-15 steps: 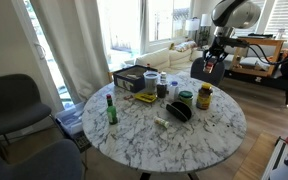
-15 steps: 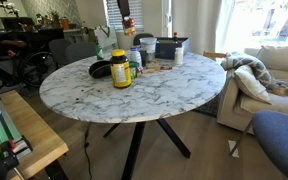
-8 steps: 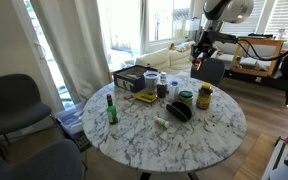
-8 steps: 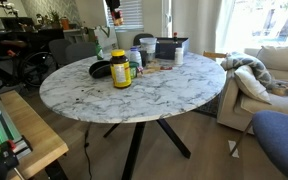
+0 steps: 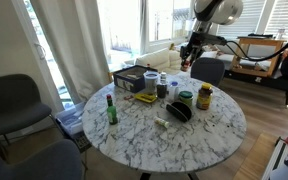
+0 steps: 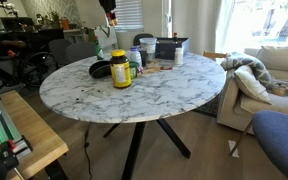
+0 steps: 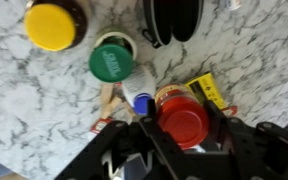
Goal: Put the small container with the red lid on the table.
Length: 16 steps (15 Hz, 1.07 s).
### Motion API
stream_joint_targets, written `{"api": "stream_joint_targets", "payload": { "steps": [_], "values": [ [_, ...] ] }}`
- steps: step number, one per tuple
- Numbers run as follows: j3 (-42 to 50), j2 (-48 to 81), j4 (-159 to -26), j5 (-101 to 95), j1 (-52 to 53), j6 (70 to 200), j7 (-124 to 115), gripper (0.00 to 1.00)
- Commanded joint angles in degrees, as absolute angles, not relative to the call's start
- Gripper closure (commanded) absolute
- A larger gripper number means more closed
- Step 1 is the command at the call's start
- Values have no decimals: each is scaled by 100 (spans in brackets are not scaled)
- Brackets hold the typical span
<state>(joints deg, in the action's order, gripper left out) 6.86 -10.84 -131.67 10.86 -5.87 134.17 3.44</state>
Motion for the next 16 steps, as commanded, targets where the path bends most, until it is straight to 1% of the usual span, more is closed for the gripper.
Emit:
{"api": "stream_joint_targets", "payload": {
  "steps": [1,4,7,8,10,13,14,16],
  "values": [
    [228,-568,-13101,1465,57,14007,692,75],
    [-140,34,-12911,1825,469,14548,996,75],
    [-373,708,-12630,2577,538,14342,1831,75],
    [-405,221,-12930,2119,500,14467,1227,50],
    [-493,578,-12796,2354,469,14469,1556,50],
    [-507,724,-12678,2382,434,14470,1645,50],
    [-506,721,-12659,2383,434,14468,1647,75],
    [-526,1076,-12601,2208,487,14618,1440,75]
  ]
}}
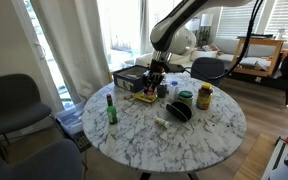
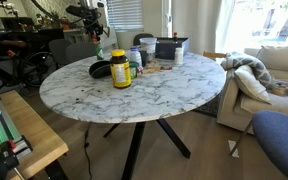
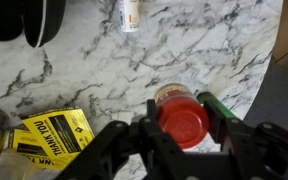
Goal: Put the small container with the red lid on the table.
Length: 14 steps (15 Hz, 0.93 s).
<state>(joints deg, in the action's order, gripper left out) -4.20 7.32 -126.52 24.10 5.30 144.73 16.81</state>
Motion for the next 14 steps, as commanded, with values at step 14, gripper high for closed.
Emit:
{"api": "stream_joint_targets", "payload": {
  "steps": [14],
  "values": [
    [-234,1974,-12476,850,555,14784,-528,75]
  ]
}}
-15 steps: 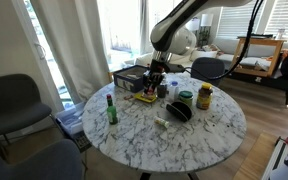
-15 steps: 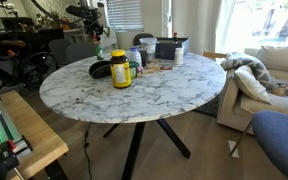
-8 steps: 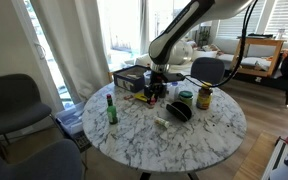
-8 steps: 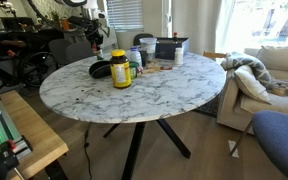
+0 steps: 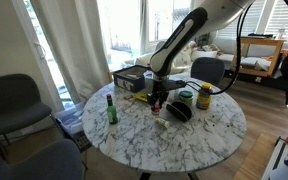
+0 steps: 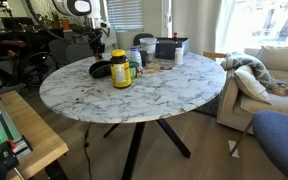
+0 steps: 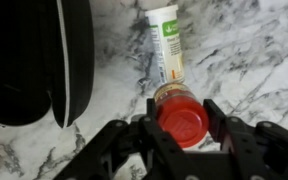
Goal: Put the small container with the red lid on the table.
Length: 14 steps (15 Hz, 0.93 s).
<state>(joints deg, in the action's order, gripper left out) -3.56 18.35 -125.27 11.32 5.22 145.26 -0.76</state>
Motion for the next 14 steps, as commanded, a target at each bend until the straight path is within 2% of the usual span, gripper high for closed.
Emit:
{"api": "stream_joint_targets", "payload": {
  "steps": [1,5,14],
  "values": [
    [-186,1987,-12474,768,569,14905,-658,75],
    [-67,2065,-12438,455,625,15382,-1001,75],
    [-188,2356,-12252,539,619,15353,-959,75]
  ]
}}
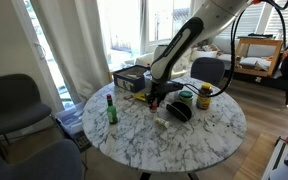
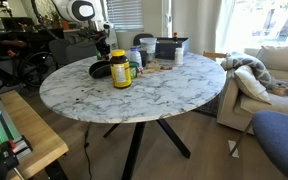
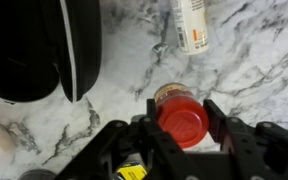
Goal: Put the small container with the red lid on the table.
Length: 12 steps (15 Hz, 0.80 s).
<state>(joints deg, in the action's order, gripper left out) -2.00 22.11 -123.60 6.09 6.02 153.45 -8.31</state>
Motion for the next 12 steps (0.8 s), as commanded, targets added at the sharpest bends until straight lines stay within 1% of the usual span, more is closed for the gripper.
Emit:
{"api": "stream_joint_targets", "payload": {
  "steps": [1,4,5,6,7,8,9,10,12],
  "values": [
    [-170,2366,-12243,520,625,15332,-972,75],
    [-136,2387,-12213,496,634,15288,-1001,75],
    [-126,2395,-12202,493,640,15274,-1021,25],
    [-120,2398,-12200,490,644,15277,-1039,23],
    [-119,2397,-12200,492,644,15286,-1045,18],
    [-111,2370,-12217,487,648,15316,-1059,11],
    [-100,2330,-12237,475,655,15321,-1076,2],
    [-110,2212,-12297,492,642,15344,-1059,0],
    [-106,1869,-12476,492,630,15398,-1045,0]
  ]
}}
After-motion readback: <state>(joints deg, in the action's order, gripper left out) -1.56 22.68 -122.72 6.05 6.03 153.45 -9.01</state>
